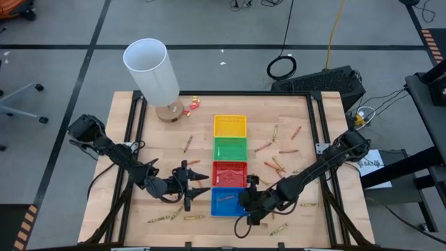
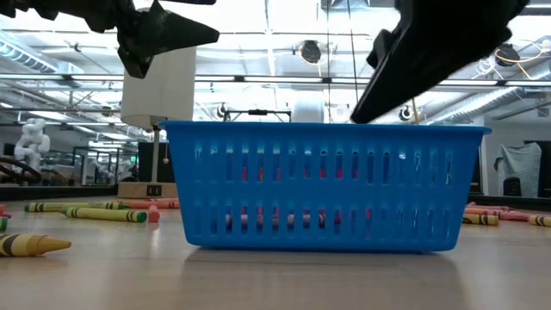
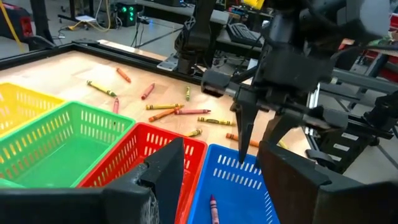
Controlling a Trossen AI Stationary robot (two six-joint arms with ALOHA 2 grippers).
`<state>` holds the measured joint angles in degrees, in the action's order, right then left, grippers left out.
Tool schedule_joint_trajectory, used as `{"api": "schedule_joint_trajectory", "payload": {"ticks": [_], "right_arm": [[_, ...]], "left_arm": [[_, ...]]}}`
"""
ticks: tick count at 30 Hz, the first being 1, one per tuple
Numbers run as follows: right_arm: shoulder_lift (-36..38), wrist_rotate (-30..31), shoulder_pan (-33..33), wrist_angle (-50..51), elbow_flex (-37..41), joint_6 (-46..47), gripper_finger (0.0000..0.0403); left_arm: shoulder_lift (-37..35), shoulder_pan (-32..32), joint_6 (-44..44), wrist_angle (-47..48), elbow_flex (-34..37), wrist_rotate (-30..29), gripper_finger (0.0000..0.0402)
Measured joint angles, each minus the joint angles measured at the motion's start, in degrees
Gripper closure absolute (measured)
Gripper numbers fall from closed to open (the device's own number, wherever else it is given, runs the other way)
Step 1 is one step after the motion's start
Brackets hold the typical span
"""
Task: Sort crayons
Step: Put the red crayon into the blue bin
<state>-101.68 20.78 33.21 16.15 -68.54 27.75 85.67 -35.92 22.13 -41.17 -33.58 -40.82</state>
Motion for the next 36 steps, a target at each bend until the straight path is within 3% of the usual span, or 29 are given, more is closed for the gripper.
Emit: {"api": "schedule_joint_trajectory", "payload": {"ticks": [11, 21, 26, 36], "right_arm": [[8.43, 0.54, 8.28, 14.0, -3.0, -1.06, 0.0327], [5.12, 15.55, 21.5, 17.78, -2.96, 6.13, 0.0328], [2.87, 21.73, 25.81, 18.61, -2.94, 6.93, 0.0328], [1.98, 24.21, 26.91, 23.32, -2.9, 9.39, 0.0328]], "left_arm": [[0.19, -1.85, 1.75, 1.2, 0.0, 0.0, 0.0195], [0.2, -2.08, 1.0, 2.1, 0.0, 0.04, 0.0195], [0.21, -2.08, 1.64, 7.14, 0.0, 0.02, 0.0195], [-0.77, -4.39, 17.59, 23.4, 0.02, -0.26, 0.0214]]}}
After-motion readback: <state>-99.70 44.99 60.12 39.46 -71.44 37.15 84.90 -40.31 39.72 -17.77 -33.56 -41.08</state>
